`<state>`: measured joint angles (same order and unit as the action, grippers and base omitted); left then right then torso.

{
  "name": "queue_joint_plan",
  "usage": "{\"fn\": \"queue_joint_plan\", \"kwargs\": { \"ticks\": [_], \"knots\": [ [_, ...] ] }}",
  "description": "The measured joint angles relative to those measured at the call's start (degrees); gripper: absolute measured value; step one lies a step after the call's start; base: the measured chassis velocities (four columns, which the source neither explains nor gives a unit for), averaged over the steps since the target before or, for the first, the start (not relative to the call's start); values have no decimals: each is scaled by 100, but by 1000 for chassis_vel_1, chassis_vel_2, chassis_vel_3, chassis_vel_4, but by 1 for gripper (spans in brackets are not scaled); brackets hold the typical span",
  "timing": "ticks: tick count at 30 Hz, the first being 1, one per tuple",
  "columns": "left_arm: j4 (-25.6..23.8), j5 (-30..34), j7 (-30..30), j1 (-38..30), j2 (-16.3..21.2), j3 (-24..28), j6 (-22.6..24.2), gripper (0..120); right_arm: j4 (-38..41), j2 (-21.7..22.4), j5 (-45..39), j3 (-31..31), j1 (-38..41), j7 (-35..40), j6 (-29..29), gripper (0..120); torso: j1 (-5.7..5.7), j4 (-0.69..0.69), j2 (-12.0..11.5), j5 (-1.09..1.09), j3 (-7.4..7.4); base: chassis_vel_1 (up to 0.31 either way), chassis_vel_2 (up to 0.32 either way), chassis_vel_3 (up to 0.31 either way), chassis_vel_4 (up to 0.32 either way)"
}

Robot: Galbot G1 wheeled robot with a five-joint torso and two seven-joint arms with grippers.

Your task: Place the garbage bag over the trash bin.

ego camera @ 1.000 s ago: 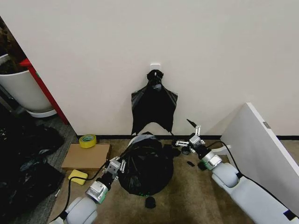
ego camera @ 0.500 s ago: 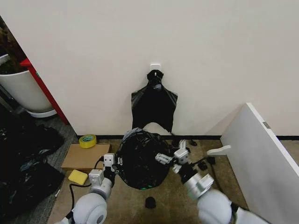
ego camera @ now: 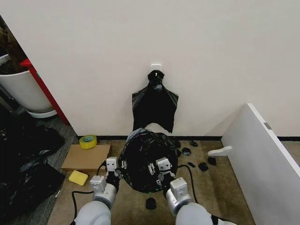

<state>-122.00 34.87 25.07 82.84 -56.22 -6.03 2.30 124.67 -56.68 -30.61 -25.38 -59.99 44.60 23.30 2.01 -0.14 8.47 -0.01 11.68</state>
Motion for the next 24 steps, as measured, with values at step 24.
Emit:
{"fn": "queue_joint_plan", "kwargs": {
  "ticks": [24],
  "knots": [
    [-243,-473,-304,290,190,-5,-373,0,-1301,-486,220,208,891,-261,616,0,0,0,0,1,0,0,0,0,0]
  ]
}}
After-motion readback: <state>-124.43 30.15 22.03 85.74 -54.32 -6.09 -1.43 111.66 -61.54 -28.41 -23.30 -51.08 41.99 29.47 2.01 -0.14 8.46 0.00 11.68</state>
